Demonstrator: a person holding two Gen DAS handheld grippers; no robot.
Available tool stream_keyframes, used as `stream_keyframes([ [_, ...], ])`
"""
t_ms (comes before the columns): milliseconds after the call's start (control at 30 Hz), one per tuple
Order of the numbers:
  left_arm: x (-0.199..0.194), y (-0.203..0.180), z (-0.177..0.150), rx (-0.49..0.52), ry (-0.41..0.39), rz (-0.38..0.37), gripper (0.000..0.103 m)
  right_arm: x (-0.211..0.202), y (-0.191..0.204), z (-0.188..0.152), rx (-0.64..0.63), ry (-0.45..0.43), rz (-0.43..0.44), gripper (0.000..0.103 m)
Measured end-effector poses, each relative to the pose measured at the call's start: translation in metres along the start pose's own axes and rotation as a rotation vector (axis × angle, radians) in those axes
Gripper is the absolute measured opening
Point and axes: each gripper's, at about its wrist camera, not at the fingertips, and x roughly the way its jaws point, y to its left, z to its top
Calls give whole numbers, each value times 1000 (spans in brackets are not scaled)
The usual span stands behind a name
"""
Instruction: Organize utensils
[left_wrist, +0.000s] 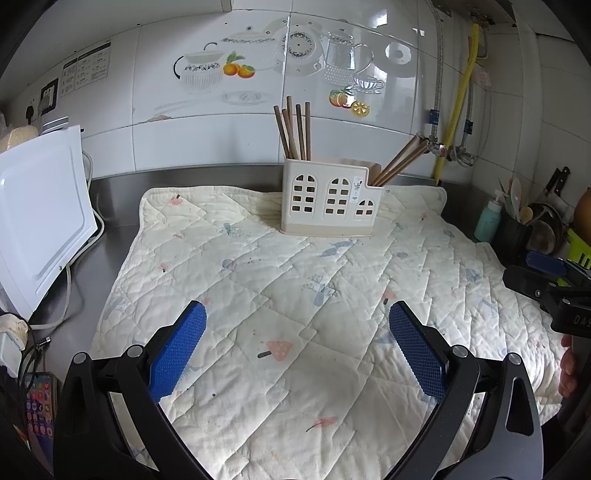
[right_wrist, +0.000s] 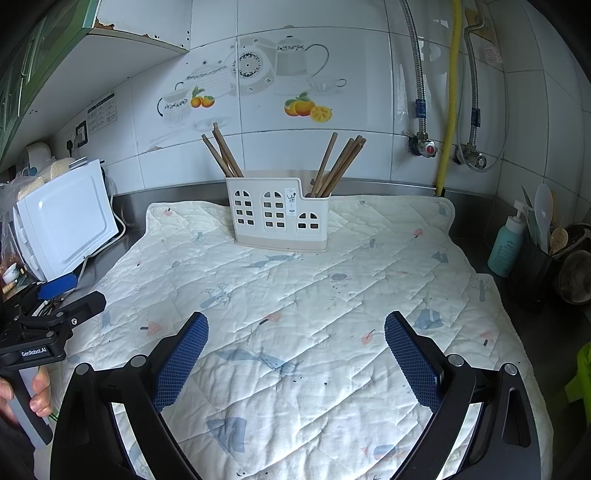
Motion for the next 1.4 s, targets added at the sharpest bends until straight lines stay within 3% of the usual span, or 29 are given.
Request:
stream_keyframes([
  [1400, 0, -1, -5, -18, 13, -5, 98, 0, 3, -2, -1, 2, 3, 93],
])
